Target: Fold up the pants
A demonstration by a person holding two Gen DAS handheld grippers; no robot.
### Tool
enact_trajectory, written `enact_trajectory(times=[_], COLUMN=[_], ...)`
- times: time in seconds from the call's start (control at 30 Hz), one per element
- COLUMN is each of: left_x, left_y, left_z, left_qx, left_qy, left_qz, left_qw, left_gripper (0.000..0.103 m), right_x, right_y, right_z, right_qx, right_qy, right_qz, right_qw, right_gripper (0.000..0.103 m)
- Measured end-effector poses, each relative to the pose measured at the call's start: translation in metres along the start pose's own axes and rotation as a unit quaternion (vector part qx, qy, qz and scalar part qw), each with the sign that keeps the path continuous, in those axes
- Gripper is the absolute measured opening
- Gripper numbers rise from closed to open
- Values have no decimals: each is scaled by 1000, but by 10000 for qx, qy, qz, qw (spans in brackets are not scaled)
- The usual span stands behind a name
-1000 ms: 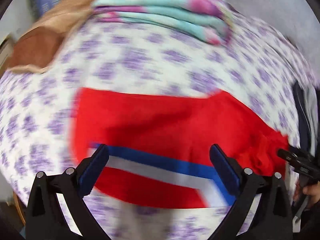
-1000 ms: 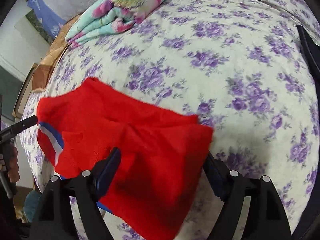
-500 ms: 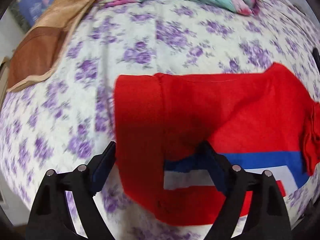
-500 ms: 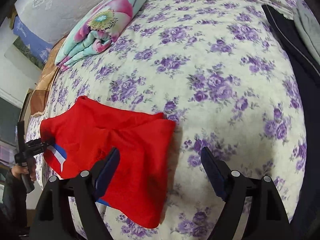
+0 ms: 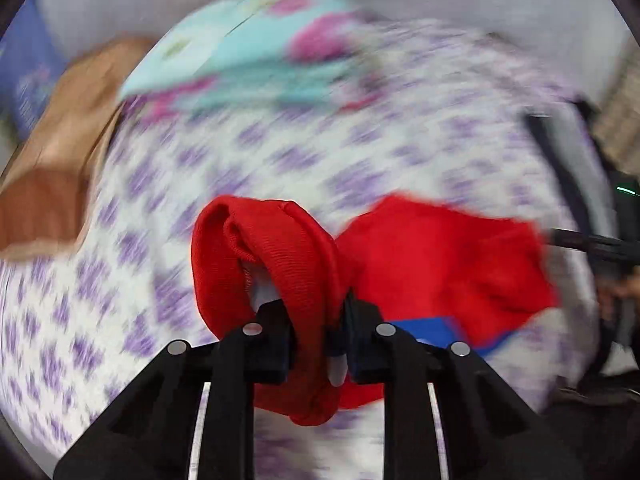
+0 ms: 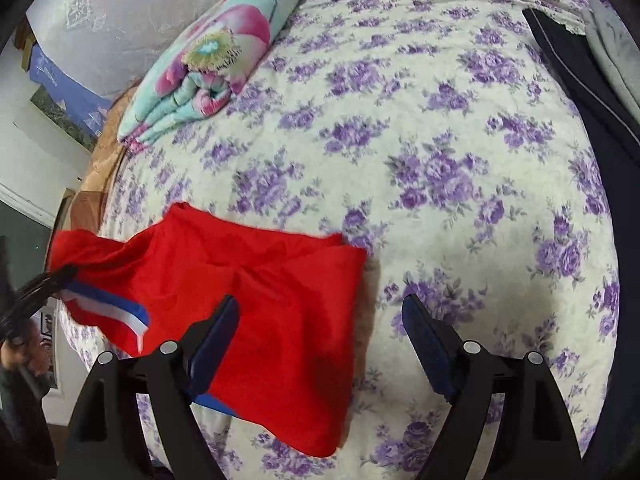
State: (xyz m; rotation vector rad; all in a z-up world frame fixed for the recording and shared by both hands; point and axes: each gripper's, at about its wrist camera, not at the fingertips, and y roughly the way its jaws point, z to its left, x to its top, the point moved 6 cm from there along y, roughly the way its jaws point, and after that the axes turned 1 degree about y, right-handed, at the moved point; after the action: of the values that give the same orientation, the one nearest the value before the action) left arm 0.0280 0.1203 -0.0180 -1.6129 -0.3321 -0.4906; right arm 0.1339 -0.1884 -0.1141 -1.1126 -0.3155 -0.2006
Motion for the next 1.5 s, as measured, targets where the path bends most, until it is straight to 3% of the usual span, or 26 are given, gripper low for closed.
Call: enact_trajectory(times=[0.1,0.17,0.2,0.23,0.33,0.43,0.5,0.67,0.73,0.77,0.93,1.0,1.1,1.17,1.33,1.4,1.43,1.47,1.5], left_x=[8,8,7,4,-6,0,6,6,-5,-15,-50,-61,-77,-82,-85,-84,-84,-85,-84], left_y=[-1,18,37,51,78,64,48,20,21,25,42,58,80,86,90,92,92,92,93], left_z=[-56,-88,-103,-111,-123,-121,-109,-48,-20,-2,46,49,37,27,1,-6,-7,-6,-6], left_qx=[-710,-1101,-1364,-1469,-1465,-1706,-1659,-1064,-732,-353,132,139,261,154,-198,-179,-198,-244,-274], left_qy=[188,139,12,-126,-483,-695,-769,-1395,-1738,-1937,-2826,-2890,-2611,-2583,-2443,-2323,-2330,-2371,-2408], left_qz=[-17,144,298,429,872,674,435,-47,3,115,400,598,954,972,969,966,965,979,1003], left_qw=[9973,9937,9902,9881,9842,9806,9822,9845,9821,9804,9583,9554,9602,9610,9646,9677,9675,9662,9650], left_gripper=[23,49,81,91,91,91,92,95,95,95,95,95,95,95,95,95,95,95,95], right_x=[4,3,2,1,-3,-6,-7,-7,-6,-6,-10,-14,-13,-12,-17,-21,-24,-25,-26], right_y=[-1,-1,0,0,-2,-4,-3,8,16,19,33,37,45,51,74,83,88,91,93], right_z=[7,11,13,14,16,17,23,67,93,104,158,166,173,171,176,181,182,180,175], right_qx=[137,214,242,268,365,581,812,1357,1419,1448,1567,1725,1977,2010,1611,1311,1045,848,701], right_qy=[-19,-22,-30,-43,-51,82,170,-123,-415,-523,-1018,-987,-513,-211,-170,-429,-621,-702,-753], right_qz=[-25,-12,9,37,105,138,173,395,508,548,819,966,1158,1265,1562,1562,1560,1542,1540], right_qw=[9999,9998,9997,9996,9993,9982,9964,9899,9877,9866,9790,9753,9720,9711,9743,9781,9803,9819,9827], right_gripper=[84,84,84,84,86,88,89,89,89,89,91,91,98,98,98,93,81,61,53])
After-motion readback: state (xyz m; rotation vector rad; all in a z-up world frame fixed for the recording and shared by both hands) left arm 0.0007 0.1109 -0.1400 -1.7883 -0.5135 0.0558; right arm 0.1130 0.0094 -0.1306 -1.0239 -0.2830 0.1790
